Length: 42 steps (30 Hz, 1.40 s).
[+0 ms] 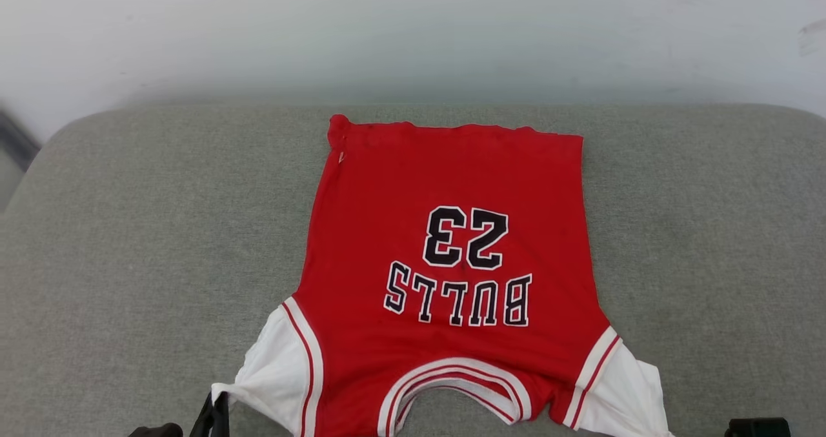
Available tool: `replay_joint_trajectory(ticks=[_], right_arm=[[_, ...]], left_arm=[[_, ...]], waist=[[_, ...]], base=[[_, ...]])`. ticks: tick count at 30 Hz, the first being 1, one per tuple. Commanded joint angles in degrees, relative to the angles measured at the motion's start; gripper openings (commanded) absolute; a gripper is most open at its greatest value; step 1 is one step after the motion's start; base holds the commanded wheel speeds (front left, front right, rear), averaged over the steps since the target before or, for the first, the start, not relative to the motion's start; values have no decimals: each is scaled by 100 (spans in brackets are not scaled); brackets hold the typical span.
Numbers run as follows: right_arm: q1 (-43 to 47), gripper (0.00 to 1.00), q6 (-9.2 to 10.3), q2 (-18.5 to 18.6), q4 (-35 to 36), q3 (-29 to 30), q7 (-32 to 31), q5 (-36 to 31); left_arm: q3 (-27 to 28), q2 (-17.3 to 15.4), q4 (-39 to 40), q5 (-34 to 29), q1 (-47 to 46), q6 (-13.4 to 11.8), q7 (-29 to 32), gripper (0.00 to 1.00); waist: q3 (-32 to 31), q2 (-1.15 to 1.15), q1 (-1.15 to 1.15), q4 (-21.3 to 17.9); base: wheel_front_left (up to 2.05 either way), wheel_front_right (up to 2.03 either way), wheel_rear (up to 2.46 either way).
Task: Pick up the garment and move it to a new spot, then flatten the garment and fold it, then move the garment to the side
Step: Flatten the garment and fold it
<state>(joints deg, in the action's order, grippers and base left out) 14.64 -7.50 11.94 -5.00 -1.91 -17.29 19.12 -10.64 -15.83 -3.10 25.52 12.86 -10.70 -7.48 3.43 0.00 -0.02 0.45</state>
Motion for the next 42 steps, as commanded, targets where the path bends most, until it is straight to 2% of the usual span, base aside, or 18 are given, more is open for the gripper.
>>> replay_joint_trajectory(ticks=[1,2,3,7,11,14,17,21,26,32,37,42], right_arm=[[137,32,2,-56,146,70,-96,-49],[170,88,2,-62,228,106,-149,-59],[168,100,2,-61,324,151,-166,-76],[-197,100,2,-129,725,440,20,-119],[-729,100,2,-202,799,827,214,-124],[-1513,100,1,-207,515,1151,288,-33],[-2428,100,2,-27,-50,1340,147,51],[-3710,100,2,348,-961,1461,-343,198],[-5199,100,2,791,-1991,1269,-1334,151],[-6680,100,2,1101,-2767,1137,-2629,-61],[-7189,100,2,1075,-3107,1214,-2965,-337],[-7150,100,2,840,-3642,1353,-3169,-478]], left_arm=[[-3,-4,118,-28,79,-43,-37,0],[-25,-4,153,-45,83,-44,-36,0],[-64,7,201,-59,57,-29,-35,0],[-150,51,359,-118,-141,-7,-100,0],[-213,108,454,-155,-278,3,-166,0],[-287,155,539,-199,-476,43,-250,0],[-381,221,644,-265,-745,100,-331,0],[-585,345,766,-371,-1161,218,-425,0],[-741,535,780,-429,-1654,362,-585,0],[-915,744,872,-503,-2099,567,-705,0],[-989,867,843,-516,-2245,673,-743,0],[-987,956,755,-524,-2296,745,-768,0]], waist=[[-22,0,2,70],[-24,0,2,96],[-21,0,2,131],[67,0,2,232],[185,0,2,326],[374,0,2,453],[667,0,2,632],[1187,0,2,975],[1766,0,2,1317],[2394,0,2,1738],[2700,0,2,1884],[2818,0,2,1903]], base=[[0,0,0],[0,0,0],[0,0,0],[0,0,0],[0,0,0],[0,0,0],[0,0,0],[0,0,0],[0,0,0],[0,0,0],[0,0,0],[0,0,0]])
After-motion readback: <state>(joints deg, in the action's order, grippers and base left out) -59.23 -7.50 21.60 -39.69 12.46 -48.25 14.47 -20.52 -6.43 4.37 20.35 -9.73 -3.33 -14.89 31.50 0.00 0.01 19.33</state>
